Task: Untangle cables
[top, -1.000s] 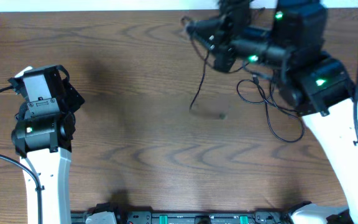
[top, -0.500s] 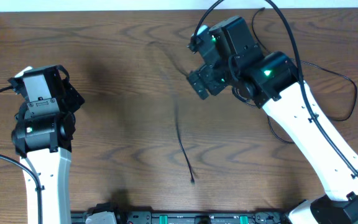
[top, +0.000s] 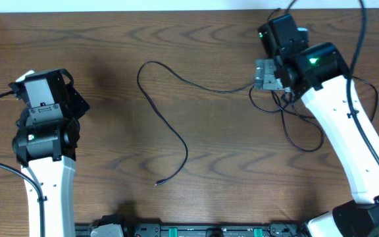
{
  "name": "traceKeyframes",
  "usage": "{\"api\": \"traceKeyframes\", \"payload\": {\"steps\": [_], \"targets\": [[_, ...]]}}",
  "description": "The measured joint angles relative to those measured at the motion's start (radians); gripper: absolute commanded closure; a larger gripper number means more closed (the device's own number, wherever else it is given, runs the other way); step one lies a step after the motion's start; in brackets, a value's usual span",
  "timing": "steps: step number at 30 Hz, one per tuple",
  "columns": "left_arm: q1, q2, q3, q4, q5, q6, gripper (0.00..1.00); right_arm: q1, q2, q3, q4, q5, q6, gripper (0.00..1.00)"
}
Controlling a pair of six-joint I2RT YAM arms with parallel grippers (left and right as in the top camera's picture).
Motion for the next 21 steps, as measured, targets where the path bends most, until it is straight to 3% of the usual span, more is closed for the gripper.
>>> {"api": "traceKeyframes", "payload": {"steps": [6, 14, 21], "targets": [[0.0, 0.0, 0.0, 0.0, 0.0, 0.0, 0.08, -0.014, -0.001, -0.087, 0.007, 0.05, 0.234, 0.01], [0.0, 0.01, 0.0, 0.001, 0.0, 0.0, 0.08, -0.014, -0.005, -0.374, 0.053, 0.164, 0.867, 0.01], [0.0, 0.05, 0.0, 0.003, 0.02, 0.0, 0.08, -0.014, -0.005, -0.603, 0.261, 0.212, 1.069, 0.01]]}}
